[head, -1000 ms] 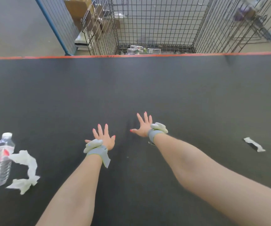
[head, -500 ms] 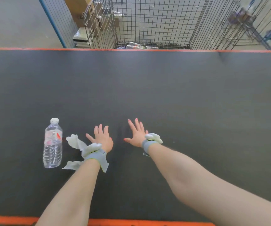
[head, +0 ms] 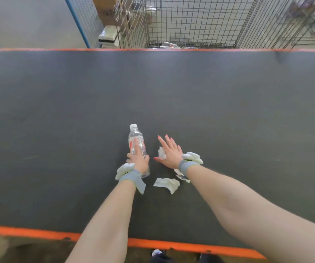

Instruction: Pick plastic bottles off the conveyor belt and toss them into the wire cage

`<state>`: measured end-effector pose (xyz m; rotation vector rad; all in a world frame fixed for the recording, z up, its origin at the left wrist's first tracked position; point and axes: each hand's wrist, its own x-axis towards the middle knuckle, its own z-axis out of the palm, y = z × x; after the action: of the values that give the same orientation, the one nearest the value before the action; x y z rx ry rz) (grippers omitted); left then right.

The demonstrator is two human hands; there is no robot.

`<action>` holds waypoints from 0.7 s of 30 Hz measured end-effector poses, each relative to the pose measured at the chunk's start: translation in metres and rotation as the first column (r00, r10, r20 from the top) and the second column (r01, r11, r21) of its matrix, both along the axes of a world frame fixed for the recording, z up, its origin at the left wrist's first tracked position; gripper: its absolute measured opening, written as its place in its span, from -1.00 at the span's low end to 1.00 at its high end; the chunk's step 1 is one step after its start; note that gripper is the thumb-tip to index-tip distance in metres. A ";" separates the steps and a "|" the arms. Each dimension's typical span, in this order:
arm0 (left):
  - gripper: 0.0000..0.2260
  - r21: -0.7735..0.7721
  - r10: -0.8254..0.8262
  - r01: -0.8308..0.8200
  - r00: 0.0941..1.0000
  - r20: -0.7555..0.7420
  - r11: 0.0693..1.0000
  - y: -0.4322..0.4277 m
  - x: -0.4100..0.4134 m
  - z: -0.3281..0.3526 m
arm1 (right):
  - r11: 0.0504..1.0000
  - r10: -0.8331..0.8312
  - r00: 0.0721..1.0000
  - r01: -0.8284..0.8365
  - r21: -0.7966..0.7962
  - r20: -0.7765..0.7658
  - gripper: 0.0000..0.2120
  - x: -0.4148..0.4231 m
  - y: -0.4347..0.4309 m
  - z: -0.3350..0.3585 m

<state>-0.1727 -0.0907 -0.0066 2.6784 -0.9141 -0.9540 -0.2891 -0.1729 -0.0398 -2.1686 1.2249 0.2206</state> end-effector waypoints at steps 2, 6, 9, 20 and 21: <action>-0.30 -0.114 0.056 -0.067 0.994 -0.096 0.991 -0.021 -0.006 0.010 | 0.995 -0.096 0.995 0.096 0.016 0.009 -0.21 -0.006 -0.017 0.008; -0.31 -0.213 0.134 -0.240 0.899 -0.416 0.947 -0.063 0.001 0.026 | 0.978 -0.204 0.978 0.201 0.054 0.036 -0.33 -0.009 -0.042 0.022; -0.32 -0.210 0.228 -0.432 0.759 -0.610 0.877 -0.109 -0.001 0.040 | 0.970 -0.240 0.967 0.236 0.052 0.086 -0.33 -0.012 -0.074 0.035; -0.34 -0.331 -0.016 -0.620 0.456 -0.890 0.711 -0.367 0.027 0.135 | 0.878 -0.436 0.850 0.473 -0.065 0.295 -0.41 0.002 -0.255 0.084; -0.27 -0.353 -0.060 -0.599 0.452 -0.890 0.719 -0.392 0.035 0.155 | 0.873 -0.433 0.839 0.482 -0.079 0.330 -0.41 0.012 -0.272 0.090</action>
<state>-0.1373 -0.4827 0.1482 1.3415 -0.3612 -1.3573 -0.2776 -0.4448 0.0503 -1.8679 1.5712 -0.4149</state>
